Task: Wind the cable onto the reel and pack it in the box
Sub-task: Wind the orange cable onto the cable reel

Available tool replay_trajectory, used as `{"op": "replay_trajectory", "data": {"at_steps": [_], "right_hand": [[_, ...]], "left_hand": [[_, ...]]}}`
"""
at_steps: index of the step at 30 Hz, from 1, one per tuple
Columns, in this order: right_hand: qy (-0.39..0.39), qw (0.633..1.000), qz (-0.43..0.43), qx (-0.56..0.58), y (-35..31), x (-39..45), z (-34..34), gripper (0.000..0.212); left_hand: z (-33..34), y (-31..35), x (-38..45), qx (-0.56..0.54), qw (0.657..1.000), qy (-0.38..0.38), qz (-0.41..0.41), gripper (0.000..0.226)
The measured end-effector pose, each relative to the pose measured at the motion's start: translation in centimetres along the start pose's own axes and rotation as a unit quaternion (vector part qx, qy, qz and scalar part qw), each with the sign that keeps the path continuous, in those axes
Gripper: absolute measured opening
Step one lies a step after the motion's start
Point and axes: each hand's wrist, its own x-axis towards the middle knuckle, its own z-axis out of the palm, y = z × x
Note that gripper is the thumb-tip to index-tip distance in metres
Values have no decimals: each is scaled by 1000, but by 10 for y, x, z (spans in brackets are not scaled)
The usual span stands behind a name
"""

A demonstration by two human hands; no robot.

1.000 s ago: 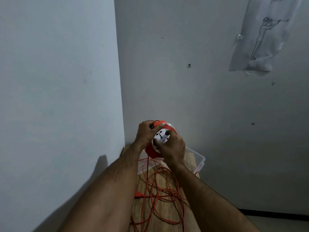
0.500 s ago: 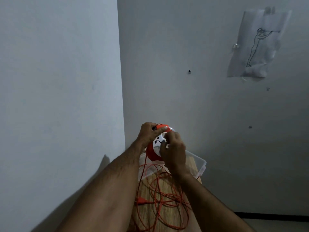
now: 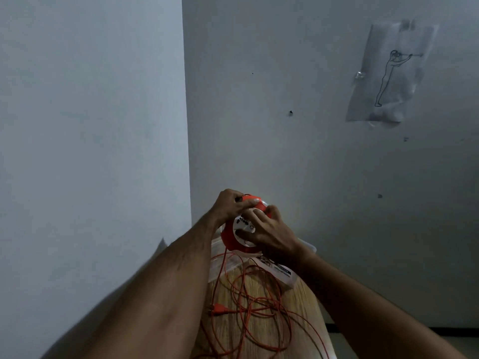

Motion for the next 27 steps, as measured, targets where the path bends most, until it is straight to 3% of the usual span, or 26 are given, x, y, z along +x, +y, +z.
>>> {"op": "replay_trajectory", "data": {"at_steps": [6, 12, 15, 20, 22, 25, 27], "right_hand": [[2, 1000, -12, 29, -1, 11, -11, 50], [-13, 980, 90, 179, -5, 21, -23, 55], [16, 953, 182, 240, -12, 19, -20, 53], [114, 871, 361, 313, -38, 18, -15, 30], [131, 818, 433, 355, -50, 16, -13, 41], [95, 748, 506, 419, -70, 13, -5, 61], [75, 718, 529, 447, -78, 12, -3, 59]], "left_hand": [[2, -8, -8, -33, 999, 14, -29, 42], [3, -20, -9, -87, 985, 24, -146, 50], [7, -24, -8, -97, 982, 34, -159, 49], [12, -26, -8, -98, 984, 26, -147, 46], [14, -27, -10, -81, 986, 0, -145, 45], [16, -31, -15, -31, 988, -43, -148, 49], [18, -36, -18, -19, 986, -71, -150, 48]]}}
